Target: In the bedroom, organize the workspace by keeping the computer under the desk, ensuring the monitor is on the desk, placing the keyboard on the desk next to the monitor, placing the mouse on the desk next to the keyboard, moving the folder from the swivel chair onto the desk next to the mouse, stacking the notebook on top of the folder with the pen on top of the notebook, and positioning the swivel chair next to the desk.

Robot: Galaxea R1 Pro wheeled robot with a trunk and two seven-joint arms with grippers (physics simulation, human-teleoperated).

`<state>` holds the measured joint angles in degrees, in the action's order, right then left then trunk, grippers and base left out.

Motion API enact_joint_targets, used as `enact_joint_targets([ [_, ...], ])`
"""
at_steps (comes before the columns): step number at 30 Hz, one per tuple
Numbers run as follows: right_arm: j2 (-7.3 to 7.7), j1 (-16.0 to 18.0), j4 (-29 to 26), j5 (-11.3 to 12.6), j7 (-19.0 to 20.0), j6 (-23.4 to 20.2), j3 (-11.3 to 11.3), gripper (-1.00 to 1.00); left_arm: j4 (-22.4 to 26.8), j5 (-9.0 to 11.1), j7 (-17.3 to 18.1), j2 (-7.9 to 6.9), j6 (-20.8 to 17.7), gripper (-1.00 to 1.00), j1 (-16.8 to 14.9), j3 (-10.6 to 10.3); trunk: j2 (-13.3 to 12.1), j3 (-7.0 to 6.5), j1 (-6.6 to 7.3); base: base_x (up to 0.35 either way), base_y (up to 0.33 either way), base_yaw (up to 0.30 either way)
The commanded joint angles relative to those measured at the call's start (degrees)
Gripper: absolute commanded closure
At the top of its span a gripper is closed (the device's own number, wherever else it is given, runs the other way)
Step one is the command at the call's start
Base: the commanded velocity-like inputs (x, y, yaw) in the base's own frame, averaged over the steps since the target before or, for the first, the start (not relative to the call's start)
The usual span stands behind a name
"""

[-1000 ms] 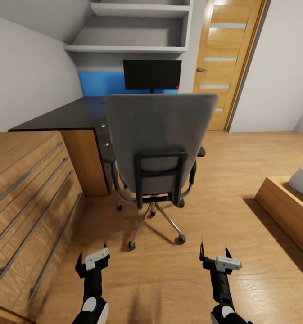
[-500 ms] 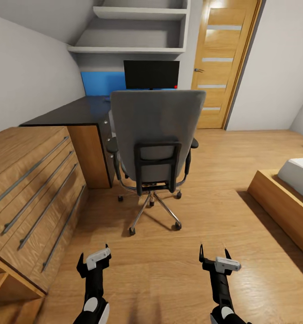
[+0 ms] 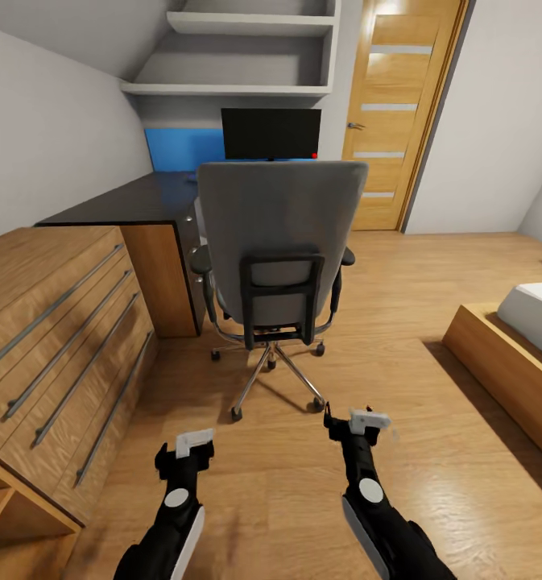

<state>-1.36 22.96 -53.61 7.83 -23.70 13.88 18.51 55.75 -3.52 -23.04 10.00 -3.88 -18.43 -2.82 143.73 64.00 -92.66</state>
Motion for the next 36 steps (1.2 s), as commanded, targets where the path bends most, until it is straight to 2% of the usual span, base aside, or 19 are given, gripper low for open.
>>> enact_joint_targets([
  [1,-0.03,0.04,-2.24,0.72,-0.13,-3.1,0.19,-1.0,0.88,-0.14,-0.33,0.0,-2.18,-1.0,-0.46,-0.18,0.02,0.06,0.01,0.0,0.0,0.0],
  [2,-0.13,0.05,-6.5,0.88,0.05,-9.96,0.17,-1.0,2.0,0.4,-0.33,0.0,-5.32,-1.0,-1.54,-0.57,0.02,0.06,0.01,0.0,0.0,0.0],
  [3,-0.17,0.05,-8.45,0.95,0.12,-13.1,0.16,-1.0,2.42,0.73,-0.33,0.0,-6.77,-1.0,-2.07,-0.82,0.02,0.06,0.01,0.0,0.0,0.0],
  [4,-0.22,0.06,-12.0,1.05,0.26,-18.43,0.15,-1.0,3.09,1.54,-0.33,0.0,-9.45,-1.0,-2.93,-1.57,0.02,0.06,0.01,0.0,0.0,0.0],
  [5,-0.25,0.06,-14.97,1.11,0.35,-22.17,0.15,-1.0,3.77,2.45,-0.34,0.0,-11.68,-1.0,-3.5,-2.88,0.02,0.06,0.01,0.0,0.0,0.0],
  [7,-0.27,0.06,-17.18,1.17,0.4,-24.56,0.14,-1.0,4.55,3.46,-0.3,0.0,-13.18,-1.0,-3.86,-4.89,0.02,0.06,0.01,0.0,0.0,0.0],
  [8,-0.26,0.01,-19.02,1.25,0.47,-26.58,0.15,-1.0,5.73,5.08,-0.28,0.0,-14.29,-1.0,-4.18,-8.61,0.02,0.06,0.01,0.0,0.0,0.0],
  [10,-0.3,-0.05,-19.41,1.18,0.49,-27.19,0.22,-1.0,6.17,6.18,-0.3,0.0,-14.47,-1.0,-4.3,-11.06,0.02,0.06,0.01,0.0,0.0,0.0],
  [11,-0.27,-0.14,-19.42,1.03,0.5,-27.04,0.24,-1.0,6.62,7.53,-0.32,0.0,-13.94,-1.0,-4.42,-13.98,0.02,0.06,0.01,0.0,0.0,0.0],
  [14,-0.05,-0.27,-19.18,0.94,0.62,-24.84,0.22,-1.0,7.16,8.61,-0.29,0.0,-10.71,-1.0,-4.52,-16.22,0.02,0.06,0.01,0.035,0.0,0.0],
  [17,0.06,-0.33,-18.8,0.87,0.7,-23.27,0.21,-1.0,7.28,8.92,-0.31,0.0,-7.87,-1.0,-4.57,-16.84,0.02,0.06,0.01,0.182,0.0,0.0],
  [22,0.11,-0.43,-17.58,0.73,0.75,-21.81,0.28,-1.0,7.21,9.11,-0.29,0.0,-6.02,-1.0,-4.59,-17.12,0.02,0.06,0.01,0.277,0.0,0.0],
  [25,0.12,-0.44,-16.78,0.64,0.75,-21.14,0.4,-1.0,7.2,9.13,-0.34,0.0,-5.65,-1.0,-4.6,-17.19,0.02,0.06,0.01,0.31,0.0,0.0],
  [31,0.13,-0.48,-15.71,0.52,0.75,-19.72,3.12,-1.0,7.06,9.22,-0.36,0.0,-5.39,-1.0,-4.6,-17.22,0.02,0.06,0.01,0.323,0.0,0.0],
  [36,0.13,-0.48,-15.34,0.45,0.7,-19.55,3.55,-1.0,6.91,9.23,-0.36,0.0,-5.36,-1.0,-4.6,-17.23,0.02,0.06,0.01,0.326,0.0,0.0],
])
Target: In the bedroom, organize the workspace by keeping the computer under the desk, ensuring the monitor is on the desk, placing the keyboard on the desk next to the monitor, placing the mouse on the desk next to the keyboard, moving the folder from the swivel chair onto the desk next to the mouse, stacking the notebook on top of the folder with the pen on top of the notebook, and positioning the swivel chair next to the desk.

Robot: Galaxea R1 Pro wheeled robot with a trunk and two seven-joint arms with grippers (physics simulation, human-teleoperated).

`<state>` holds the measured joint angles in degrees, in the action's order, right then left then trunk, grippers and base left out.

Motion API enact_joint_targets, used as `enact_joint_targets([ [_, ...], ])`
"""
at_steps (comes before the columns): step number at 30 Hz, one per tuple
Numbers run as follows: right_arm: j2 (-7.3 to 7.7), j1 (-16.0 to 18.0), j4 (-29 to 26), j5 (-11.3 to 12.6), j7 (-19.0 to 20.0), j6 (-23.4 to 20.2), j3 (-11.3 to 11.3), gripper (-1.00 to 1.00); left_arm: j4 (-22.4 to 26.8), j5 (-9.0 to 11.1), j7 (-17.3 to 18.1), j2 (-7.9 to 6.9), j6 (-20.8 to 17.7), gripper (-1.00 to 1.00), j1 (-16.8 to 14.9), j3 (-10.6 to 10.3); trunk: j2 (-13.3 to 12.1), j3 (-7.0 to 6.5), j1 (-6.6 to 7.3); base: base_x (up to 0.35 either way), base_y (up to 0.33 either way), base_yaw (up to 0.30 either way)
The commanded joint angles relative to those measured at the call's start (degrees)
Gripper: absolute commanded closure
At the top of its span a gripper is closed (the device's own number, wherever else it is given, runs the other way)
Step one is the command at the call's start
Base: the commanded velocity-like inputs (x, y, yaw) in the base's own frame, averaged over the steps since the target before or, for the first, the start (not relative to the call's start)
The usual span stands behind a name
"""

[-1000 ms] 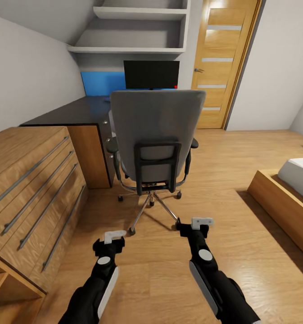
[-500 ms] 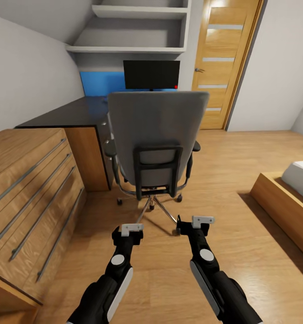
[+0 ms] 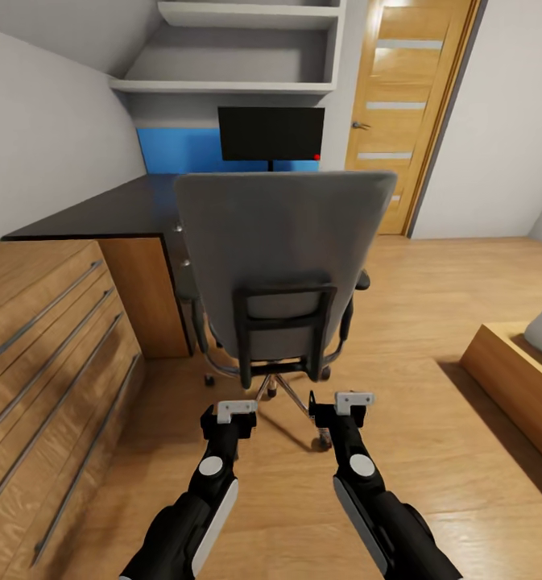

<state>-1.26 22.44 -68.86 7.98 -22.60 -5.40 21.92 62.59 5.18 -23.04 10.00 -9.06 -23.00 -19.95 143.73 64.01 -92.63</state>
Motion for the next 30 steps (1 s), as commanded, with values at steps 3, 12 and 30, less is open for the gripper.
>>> enact_joint_targets([
  [3,0.03,0.05,-0.01,0.29,-0.42,-0.26,0.19,-1.0,-0.13,0.57,-0.35,0.0,-0.19,-1.0,-0.03,-0.09,0.02,0.05,-0.02,0.326,0.0,0.0],
  [12,0.03,0.06,0.04,0.35,-0.55,-0.15,0.23,-1.0,-0.88,2.65,-0.31,0.0,-0.25,-1.0,-0.03,-0.11,0.02,0.05,-0.02,0.325,0.0,0.0],
  [30,0.03,0.04,0.06,0.21,-0.87,-0.14,0.14,-1.0,-1.06,3.0,-0.33,-1.28,-0.27,-1.0,-0.03,-0.02,0.02,0.05,-0.02,0.325,0.0,0.0],
])
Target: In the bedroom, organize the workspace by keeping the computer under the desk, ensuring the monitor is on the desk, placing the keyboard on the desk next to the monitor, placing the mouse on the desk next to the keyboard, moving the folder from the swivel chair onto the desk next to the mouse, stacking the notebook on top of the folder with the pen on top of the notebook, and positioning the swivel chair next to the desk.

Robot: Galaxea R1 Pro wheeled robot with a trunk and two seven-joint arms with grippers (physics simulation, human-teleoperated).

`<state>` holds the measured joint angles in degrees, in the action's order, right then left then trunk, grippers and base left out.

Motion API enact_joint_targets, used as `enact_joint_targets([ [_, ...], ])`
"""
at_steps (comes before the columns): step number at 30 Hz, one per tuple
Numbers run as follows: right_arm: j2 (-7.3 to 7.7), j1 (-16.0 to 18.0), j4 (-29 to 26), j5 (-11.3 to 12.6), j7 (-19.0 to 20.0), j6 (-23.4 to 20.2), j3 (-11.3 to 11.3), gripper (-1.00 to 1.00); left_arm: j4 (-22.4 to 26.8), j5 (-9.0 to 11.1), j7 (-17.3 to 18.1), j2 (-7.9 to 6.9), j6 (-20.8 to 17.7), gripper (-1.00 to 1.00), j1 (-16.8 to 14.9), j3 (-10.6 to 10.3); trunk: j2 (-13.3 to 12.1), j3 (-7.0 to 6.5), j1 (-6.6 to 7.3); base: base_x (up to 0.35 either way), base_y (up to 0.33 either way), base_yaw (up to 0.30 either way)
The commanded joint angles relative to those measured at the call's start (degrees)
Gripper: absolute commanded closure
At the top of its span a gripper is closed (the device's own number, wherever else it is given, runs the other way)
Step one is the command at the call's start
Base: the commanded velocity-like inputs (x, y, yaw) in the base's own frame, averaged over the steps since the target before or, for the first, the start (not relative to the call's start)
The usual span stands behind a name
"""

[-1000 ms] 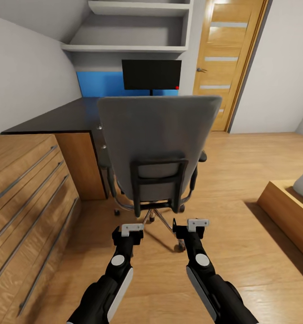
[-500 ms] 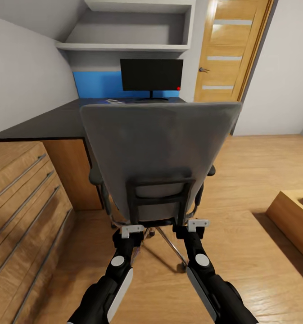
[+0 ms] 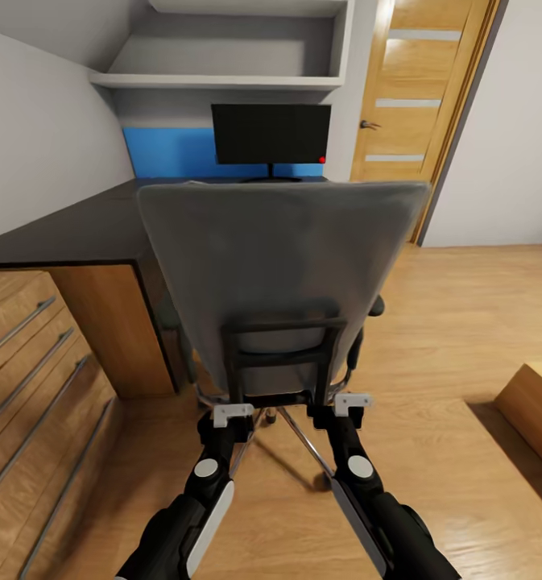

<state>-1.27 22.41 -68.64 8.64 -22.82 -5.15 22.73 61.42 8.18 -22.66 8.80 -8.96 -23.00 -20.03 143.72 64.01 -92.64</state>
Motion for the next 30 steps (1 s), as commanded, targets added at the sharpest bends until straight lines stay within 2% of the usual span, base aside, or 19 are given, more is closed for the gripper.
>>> enact_joint_targets([
  [1,0.04,0.08,-0.13,-0.46,-0.65,-0.38,-0.67,-1.0,0.1,-0.01,-0.72,-0.37,-0.41,-1.0,-0.03,0.05,0.02,0.05,-0.02,0.325,0.0,0.0],
  [9,0.01,0.06,1.34,-0.5,-0.59,-0.25,-0.67,-1.0,0.18,-0.01,-0.72,-1.15,-0.44,-1.0,-0.03,0.0,0.02,0.05,-0.02,0.325,-0.014,0.0],
  [11,-0.02,0.07,2.32,-0.54,-0.57,0.75,-0.67,-1.0,0.18,-0.01,-0.72,-1.19,-0.44,-1.0,-0.03,0.0,0.02,0.05,-0.02,0.325,-0.064,0.0],
  [12,0.02,0.07,2.88,-0.53,-0.51,2.77,-0.67,-1.0,0.19,-0.01,-0.72,-1.22,-0.44,-1.0,-0.03,0.0,0.02,0.05,-0.02,0.325,-0.069,0.0],
  [16,0.04,0.09,3.06,-0.56,-0.56,3.99,-0.67,-1.0,0.19,-0.01,-0.72,-1.24,-0.45,-1.0,-0.03,-0.01,0.02,0.05,-0.02,0.325,-0.07,0.0],
  [30,0.13,0.09,3.07,-0.56,-0.65,4.1,-0.72,-1.0,0.26,-0.01,-0.81,-1.32,-0.37,-1.0,-0.03,0.05,0.02,0.05,-0.02,0.325,-0.071,0.0],
])
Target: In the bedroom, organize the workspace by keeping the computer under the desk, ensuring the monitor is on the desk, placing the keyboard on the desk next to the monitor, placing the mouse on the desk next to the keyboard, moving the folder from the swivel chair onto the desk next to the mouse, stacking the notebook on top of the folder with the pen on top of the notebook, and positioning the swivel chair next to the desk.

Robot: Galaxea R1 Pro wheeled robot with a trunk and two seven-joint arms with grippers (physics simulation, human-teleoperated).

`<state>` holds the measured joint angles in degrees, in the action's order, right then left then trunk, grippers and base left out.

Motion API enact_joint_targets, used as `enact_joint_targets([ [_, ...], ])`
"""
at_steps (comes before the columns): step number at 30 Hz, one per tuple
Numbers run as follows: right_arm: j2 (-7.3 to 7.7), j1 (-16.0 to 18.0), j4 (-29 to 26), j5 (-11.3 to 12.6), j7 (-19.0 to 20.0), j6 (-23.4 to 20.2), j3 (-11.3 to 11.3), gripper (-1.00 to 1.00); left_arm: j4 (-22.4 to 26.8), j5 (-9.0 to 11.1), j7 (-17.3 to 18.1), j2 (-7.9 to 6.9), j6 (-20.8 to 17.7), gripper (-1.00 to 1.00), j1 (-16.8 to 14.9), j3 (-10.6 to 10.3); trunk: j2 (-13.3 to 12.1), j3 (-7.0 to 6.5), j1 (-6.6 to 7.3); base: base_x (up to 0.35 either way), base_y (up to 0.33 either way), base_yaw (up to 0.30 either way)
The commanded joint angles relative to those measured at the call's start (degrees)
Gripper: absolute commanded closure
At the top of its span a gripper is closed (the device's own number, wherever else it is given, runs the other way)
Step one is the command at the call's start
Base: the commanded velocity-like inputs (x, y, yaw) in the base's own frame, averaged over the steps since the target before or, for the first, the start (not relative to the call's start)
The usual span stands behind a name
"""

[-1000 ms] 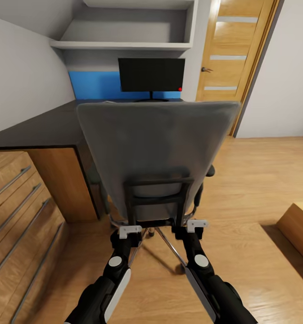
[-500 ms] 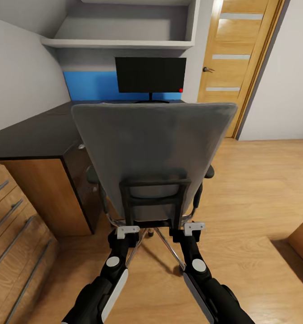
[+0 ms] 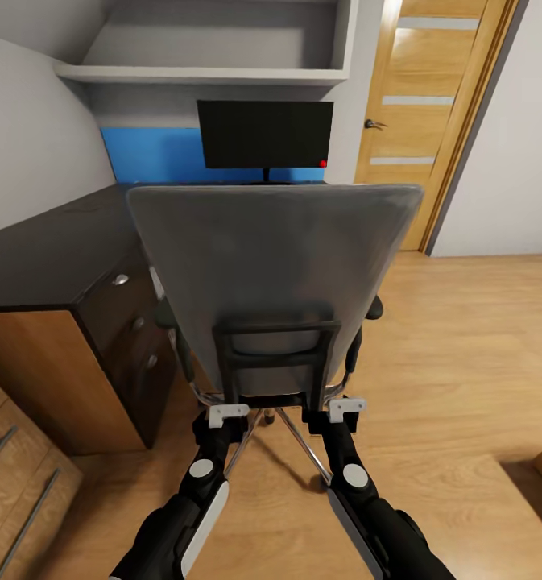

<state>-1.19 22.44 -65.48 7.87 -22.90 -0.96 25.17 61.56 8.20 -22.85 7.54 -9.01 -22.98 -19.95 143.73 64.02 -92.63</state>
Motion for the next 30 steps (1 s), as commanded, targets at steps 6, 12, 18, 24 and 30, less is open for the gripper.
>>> enact_joint_targets([
  [6,0.05,0.05,-0.08,0.21,-0.65,-0.14,-3.21,-1.0,0.12,0.05,-0.55,-0.16,-0.39,-1.0,-0.04,-0.02,0.02,0.05,-0.02,0.325,-0.071,0.0],
  [12,-0.39,0.04,0.26,0.29,-0.79,-0.13,-0.48,-1.0,0.5,0.63,-0.58,0.69,-0.18,-1.0,0.09,-0.16,0.02,0.05,-0.02,0.0,0.0,0.0],
  [18,0.64,-0.02,1.77,0.48,-0.87,-0.02,1.01,-1.0,0.74,0.67,-0.38,1.0,-0.14,-1.0,0.13,-0.37,0.02,0.05,-0.02,0.001,0.0,0.0],
  [24,1.0,-0.03,2.03,0.48,-0.91,-0.01,1.09,-1.0,0.75,0.59,-0.36,0.98,-0.14,-1.0,0.13,-0.43,0.02,0.05,-0.02,0.139,0.0,0.0],
  [30,1.09,-0.03,2.04,0.42,-0.91,-0.01,1.09,-1.0,0.77,0.67,-0.35,0.96,-0.14,-1.0,0.13,-0.44,0.02,0.05,-0.02,0.298,0.0,0.0],
])
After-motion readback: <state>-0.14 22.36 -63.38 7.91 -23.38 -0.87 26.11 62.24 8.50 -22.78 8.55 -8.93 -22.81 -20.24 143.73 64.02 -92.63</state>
